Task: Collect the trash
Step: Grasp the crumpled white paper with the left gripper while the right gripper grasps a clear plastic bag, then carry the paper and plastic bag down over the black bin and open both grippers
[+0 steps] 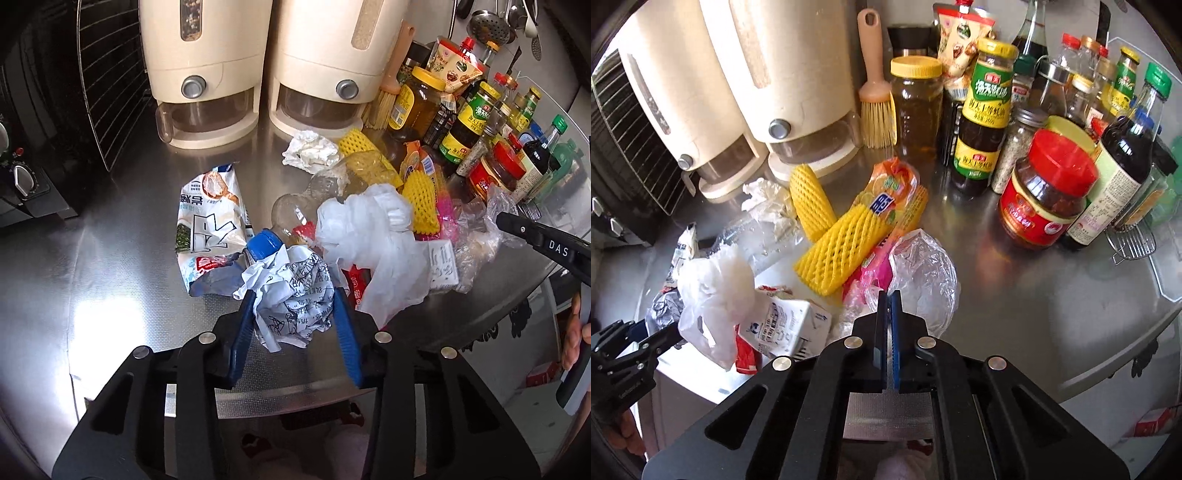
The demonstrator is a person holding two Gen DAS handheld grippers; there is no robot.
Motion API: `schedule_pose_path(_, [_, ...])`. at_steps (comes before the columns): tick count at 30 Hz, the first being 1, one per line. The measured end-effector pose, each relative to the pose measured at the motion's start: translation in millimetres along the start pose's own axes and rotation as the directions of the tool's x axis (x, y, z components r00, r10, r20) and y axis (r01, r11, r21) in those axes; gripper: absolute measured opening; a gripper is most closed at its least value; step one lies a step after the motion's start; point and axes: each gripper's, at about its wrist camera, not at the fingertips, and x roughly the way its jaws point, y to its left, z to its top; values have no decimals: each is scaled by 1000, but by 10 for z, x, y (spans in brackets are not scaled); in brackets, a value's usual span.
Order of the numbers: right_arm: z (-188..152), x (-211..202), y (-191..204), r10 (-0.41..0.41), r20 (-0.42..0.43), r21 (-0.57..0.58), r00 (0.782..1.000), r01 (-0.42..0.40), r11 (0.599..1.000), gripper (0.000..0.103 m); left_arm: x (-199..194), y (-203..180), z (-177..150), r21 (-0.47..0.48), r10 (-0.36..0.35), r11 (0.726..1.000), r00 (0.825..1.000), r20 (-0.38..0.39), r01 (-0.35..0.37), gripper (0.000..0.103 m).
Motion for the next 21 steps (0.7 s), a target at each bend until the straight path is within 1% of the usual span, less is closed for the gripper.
schedule_pose_path(5, [5, -241, -38, -9, 63, 14, 998, 9, 1000, 3, -253, -27, 18, 7, 31, 999, 998, 50, -31, 40])
schedule_pose_path(11, [-96, -578, -20, 11, 98, -8, 995, -11, 1000, 3, -592, -97, -61, 8, 37, 999, 995, 87, -38, 40])
schedule_pose_path(16, [-339, -850, 65, 64, 93, -50, 994, -59, 997, 3, -851, -136, -277, -10, 32, 999, 995, 99, -31, 40])
schedule_pose_path(21, [-717, -966, 118, 121, 37, -78, 992, -118, 990, 3, -1005, -196, -578, -10, -1, 1000, 996, 86, 2, 40])
